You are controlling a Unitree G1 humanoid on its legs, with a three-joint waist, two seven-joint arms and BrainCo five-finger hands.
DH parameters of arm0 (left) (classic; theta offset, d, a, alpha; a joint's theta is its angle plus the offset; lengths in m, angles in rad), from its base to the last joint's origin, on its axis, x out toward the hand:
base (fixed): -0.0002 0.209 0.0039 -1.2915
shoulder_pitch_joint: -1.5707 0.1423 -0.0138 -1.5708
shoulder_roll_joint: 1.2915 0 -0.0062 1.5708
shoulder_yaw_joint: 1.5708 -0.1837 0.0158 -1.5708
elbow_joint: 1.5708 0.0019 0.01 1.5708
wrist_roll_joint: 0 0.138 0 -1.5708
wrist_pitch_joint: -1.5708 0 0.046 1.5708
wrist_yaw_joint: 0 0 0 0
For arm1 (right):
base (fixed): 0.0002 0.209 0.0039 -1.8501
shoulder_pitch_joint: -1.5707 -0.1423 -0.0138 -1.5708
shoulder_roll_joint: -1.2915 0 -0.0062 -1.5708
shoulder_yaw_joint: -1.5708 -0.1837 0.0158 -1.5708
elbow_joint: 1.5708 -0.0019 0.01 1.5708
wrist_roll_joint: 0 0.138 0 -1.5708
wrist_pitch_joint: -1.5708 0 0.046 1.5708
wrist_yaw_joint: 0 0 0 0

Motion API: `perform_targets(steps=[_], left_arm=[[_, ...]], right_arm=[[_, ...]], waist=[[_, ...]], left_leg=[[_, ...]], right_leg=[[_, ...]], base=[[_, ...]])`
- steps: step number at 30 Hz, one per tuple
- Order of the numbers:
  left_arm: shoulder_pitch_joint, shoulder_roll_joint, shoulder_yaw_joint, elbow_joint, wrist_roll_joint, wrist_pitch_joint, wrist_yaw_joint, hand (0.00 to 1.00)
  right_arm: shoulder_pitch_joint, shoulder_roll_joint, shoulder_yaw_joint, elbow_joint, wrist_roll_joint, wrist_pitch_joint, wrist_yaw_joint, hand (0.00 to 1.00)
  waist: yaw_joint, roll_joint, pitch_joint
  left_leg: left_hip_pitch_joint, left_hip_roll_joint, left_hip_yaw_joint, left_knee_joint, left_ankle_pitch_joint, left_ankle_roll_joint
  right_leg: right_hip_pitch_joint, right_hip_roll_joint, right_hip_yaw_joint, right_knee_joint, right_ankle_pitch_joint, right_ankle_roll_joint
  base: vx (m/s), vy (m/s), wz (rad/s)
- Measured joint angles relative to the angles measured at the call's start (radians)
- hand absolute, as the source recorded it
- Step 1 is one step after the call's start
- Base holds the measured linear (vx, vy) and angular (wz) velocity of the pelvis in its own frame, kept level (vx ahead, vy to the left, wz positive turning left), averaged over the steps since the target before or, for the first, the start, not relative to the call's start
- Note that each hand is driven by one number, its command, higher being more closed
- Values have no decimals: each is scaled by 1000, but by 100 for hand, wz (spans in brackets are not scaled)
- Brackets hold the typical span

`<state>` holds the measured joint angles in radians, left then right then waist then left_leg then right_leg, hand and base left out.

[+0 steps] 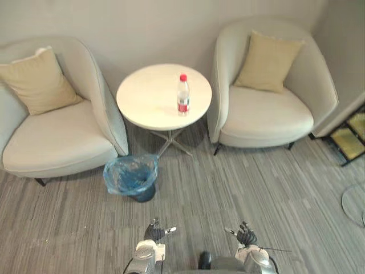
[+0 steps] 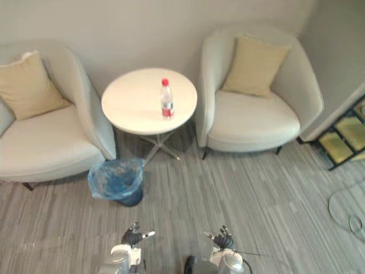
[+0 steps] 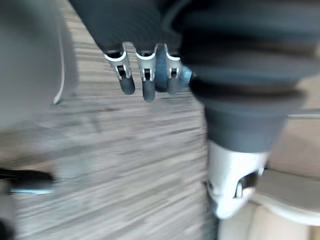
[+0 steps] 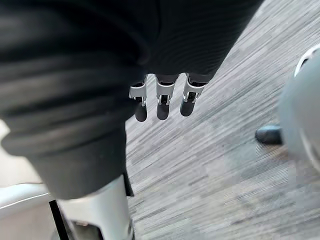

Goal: Gather rubbish on tea table into small bin, then transfer packed bag to large trash can.

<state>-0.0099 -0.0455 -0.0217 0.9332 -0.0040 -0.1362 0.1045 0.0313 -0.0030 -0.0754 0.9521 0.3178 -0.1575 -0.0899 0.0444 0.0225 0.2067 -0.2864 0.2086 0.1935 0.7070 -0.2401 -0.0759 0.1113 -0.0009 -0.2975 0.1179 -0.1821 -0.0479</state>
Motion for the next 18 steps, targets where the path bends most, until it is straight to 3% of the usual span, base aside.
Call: perform_targets(steps=[1, 2, 3, 4, 5, 7, 9, 10, 11, 12, 13, 15, 18], left_arm=[[-1, 1, -13, 0, 0, -5, -1, 0], [-3, 3, -16, -1, 0, -6, -1, 0], [-5, 3, -16, 0, 0, -8, 0, 0], [-8, 13, -15, 2, 0, -7, 2, 0], [-11, 29, -15, 8, 0, -7, 0, 0], [-9, 32, -15, 13, 0, -5, -1, 0], [-6, 32, -14, 22, 0, -4, -1, 0], [0, 31, -20, 37, 0, -4, -2, 0], [0, 33, -24, 43, 0, -3, -2, 0], [0, 48, -53, 64, 0, -2, -2, 0], [0, 62, -76, 79, 0, 1, -2, 0], [2, 68, -75, 81, 0, 9, -1, 0], [-5, 68, -74, 83, 0, 14, -1, 0]], right_arm=[[1, -1, 0, 2, 0, 0, -2, 0], [0, -1, 0, 8, 0, 1, -5, 0], [1, 1, 1, 9, 0, 4, -8, 0], [1, 13, 2, 9, -1, 7, -11, 0], [4, 24, 1, 9, -2, 8, -9, 0], [5, 37, 3, 8, -5, 10, -8, 0], [7, 38, 6, 8, -7, 10, -5, 0], [12, 34, 11, 7, -16, 9, 5, 0], [14, 34, 11, 8, -23, 10, 8, 0], [14, 35, 9, 5, -38, 8, 12, 0], [18, 33, 10, 7, -41, 10, 13, 0], [20, 30, 10, 6, -42, 8, 14, 0], [5, 18, 9, 8, -42, 7, 16, 0]], waist=[[7, 5, -3], [14, 5, -3], [22, 1, -5], [29, -38, -19], [16, -59, -26], [29, -80, -35], [43, -75, -37], [43, -69, -42], [41, -72, -41], [25, -75, -42], [10, -86, -49], [6, -86, -51], [-1, -65, -47]], left_leg=[[-8, -32, 13, -168, 23, 14], [-10, -77, 10, -342, 126, 38], [1, -95, 7, -386, 193, 44], [43, -139, 18, -455, 244, 67], [43, -152, 16, -458, 234, 83], [61, -159, 46, -441, 197, 94], [129, -159, 71, -455, 159, 95], [200, -172, 66, -489, 111, 90], [220, -179, 62, -496, 98, 96], [270, -204, 47, -502, 73, 97], [309, -213, 33, -505, 62, 100], [352, -213, -4, -528, 60, 101], [382, -179, -82, -549, 58, 96]], right_leg=[[13, -1, 5, -18, -4, 10], [39, -1, 12, -33, -12, 25], [49, -4, 26, -41, -13, 37], [61, -34, 45, -64, -9, 59], [62, -52, 53, -72, 4, 80], [59, -72, 96, -34, 11, 92], [31, -86, 138, 117, -1, 109], [-58, -114, 144, 381, -2, 128], [-92, -131, 143, 479, 10, 145], [-191, -183, 143, 695, -12, 166], [-232, -212, 123, 754, -61, 154], [-270, -222, 79, 700, -102, 134], [-332, -146, 160, 445, -95, 123]], base=[[364, 72, -12], [329, 92, -19], [554, 132, -18], [572, 133, -2], [561, 134, 4], [406, 134, -14], [354, 134, -39], [251, 109, -24], [321, 113, 3], [342, 82, 47], [356, 55, 55], [344, 7, 72], [380, -117, 83]])
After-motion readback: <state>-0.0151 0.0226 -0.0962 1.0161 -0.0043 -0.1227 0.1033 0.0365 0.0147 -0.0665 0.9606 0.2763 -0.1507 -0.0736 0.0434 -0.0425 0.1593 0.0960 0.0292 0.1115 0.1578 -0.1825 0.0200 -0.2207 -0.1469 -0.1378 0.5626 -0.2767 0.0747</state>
